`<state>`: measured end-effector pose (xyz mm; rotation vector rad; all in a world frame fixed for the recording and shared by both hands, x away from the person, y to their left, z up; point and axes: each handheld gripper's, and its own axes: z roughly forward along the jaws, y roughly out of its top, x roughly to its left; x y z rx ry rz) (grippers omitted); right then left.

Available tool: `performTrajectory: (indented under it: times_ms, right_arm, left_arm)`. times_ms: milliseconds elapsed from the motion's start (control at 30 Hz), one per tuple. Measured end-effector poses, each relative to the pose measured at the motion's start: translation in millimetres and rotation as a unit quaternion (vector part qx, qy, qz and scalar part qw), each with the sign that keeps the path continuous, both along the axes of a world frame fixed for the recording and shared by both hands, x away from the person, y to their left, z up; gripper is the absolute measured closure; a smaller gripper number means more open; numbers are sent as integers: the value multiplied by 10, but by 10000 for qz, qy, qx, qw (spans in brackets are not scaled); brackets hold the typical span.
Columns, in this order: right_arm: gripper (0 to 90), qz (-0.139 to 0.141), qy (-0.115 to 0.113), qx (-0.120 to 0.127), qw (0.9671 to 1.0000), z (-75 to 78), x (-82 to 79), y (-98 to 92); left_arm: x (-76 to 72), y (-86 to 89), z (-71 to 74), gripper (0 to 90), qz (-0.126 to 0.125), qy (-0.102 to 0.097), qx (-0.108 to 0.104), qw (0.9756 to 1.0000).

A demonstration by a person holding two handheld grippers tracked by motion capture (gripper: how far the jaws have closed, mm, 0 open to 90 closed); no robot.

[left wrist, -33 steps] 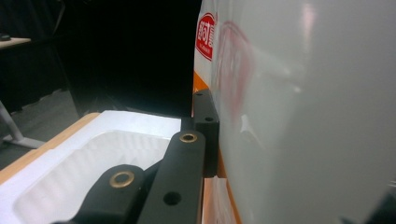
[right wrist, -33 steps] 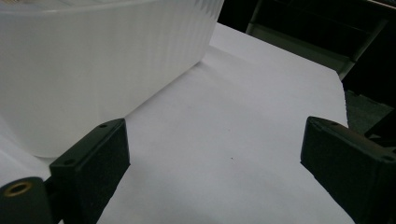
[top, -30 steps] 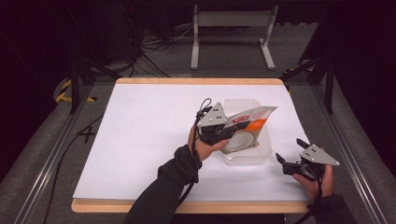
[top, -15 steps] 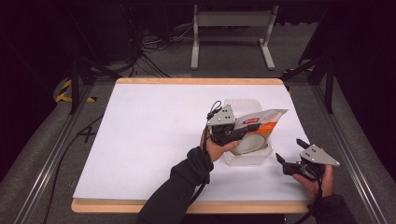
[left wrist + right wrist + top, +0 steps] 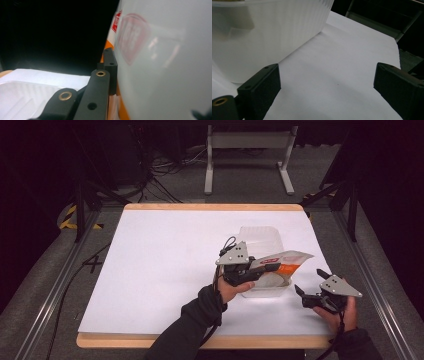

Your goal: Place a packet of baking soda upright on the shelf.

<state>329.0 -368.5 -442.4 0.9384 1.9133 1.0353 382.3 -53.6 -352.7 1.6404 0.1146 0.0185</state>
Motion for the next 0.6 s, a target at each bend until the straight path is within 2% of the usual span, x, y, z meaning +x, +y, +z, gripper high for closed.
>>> performTrajectory:
  times_ms: [133,333,400,600]
  right_arm:
    - [73,8,7,-2,10000,0,2,0]
    - [72,20,14,-4,10000,1,1,-1]
    - [72,16,7,10,10000,0,-1,-2]
    - [72,11,4,-12,10000,0,0,2]
  left_arm:
    - [42,-36,-85,898,43,149,36,9999]
    - [119,-99,-348,897,83,378,282,9989]
    - [115,-87,-436,895,38,480,247,9985]
    - [82,22,-428,856,200,429,374,9982]
